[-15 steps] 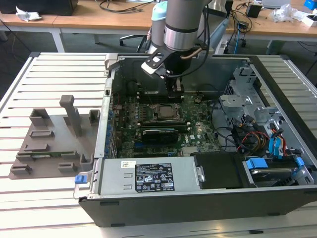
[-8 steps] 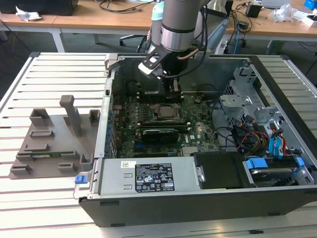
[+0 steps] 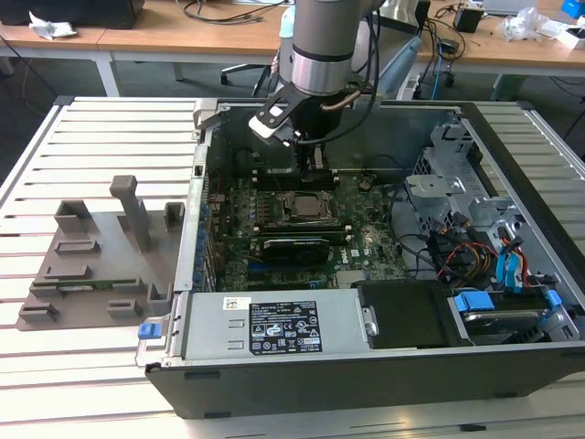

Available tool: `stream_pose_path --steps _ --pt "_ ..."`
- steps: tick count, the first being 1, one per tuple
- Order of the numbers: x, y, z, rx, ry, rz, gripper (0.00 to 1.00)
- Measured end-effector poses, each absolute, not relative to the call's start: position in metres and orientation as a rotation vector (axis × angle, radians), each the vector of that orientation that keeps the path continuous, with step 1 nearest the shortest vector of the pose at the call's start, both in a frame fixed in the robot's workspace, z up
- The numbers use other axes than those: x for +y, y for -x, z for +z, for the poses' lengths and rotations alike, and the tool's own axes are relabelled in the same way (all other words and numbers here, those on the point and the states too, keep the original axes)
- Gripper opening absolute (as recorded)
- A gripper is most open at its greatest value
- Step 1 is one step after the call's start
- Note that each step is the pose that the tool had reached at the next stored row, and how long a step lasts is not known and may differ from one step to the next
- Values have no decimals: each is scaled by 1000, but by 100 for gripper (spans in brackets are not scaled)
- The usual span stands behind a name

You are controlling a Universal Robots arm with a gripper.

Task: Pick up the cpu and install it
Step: 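Close the cpu cover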

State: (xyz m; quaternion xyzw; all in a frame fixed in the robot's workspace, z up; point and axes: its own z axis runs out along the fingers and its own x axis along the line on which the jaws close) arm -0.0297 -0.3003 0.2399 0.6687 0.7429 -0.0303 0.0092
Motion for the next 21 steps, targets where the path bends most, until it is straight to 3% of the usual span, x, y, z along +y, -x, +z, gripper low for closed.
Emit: stream_pose_path --steps 12,21 --pt "-300 41 236 2320 -2089 -94 11" --pt "-300 44 212 2320 -2089 -94 11"
